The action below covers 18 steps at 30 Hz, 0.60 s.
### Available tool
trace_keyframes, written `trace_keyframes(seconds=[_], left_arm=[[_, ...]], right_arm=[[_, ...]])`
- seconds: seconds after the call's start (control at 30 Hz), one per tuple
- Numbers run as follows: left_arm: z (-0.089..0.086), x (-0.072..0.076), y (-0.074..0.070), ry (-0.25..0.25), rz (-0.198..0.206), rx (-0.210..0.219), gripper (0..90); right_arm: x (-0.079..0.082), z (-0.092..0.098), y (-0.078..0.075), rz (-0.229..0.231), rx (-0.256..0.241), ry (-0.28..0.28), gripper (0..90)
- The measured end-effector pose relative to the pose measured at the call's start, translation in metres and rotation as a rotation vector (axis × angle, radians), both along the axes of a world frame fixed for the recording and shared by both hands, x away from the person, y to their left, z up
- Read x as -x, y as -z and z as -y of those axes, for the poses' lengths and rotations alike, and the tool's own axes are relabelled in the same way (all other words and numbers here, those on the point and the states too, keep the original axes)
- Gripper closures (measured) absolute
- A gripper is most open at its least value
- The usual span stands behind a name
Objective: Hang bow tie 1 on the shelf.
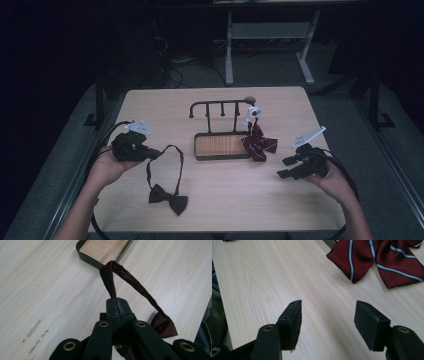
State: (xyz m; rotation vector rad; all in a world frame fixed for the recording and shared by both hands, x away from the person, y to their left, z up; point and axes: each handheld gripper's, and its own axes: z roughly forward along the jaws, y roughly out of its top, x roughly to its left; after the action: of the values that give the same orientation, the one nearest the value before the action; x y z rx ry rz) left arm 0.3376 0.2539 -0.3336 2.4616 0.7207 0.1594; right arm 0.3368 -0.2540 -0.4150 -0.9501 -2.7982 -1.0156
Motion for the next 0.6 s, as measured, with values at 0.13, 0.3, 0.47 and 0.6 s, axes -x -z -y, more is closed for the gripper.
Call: trace_keyframes(seconds=[0.13,0.3,0.47,0.6], left_arm=[[0.003,-0.001,-0.005,0.011,0.004,-0.001,90.0],[0.008,-0.003,-0.013,0.025,0.010,0.003,90.0],[0.011,-0.005,-0.018,0.043,0.012,0.003,90.0],[0.013,-0.007,-0.022,0.045,0.010,0.009,90.0]], right_arm=[[0.000,0.001,0.000,-0.003,-0.005,0.001,38.7],[0.000,0.001,0.000,-0.002,-0.010,0.000,38.5],[-0.001,0.002,0.000,0.000,-0.017,-0.002,38.4],[-0.002,0.002,0.002,-0.002,-0.014,0.001,38.3]])
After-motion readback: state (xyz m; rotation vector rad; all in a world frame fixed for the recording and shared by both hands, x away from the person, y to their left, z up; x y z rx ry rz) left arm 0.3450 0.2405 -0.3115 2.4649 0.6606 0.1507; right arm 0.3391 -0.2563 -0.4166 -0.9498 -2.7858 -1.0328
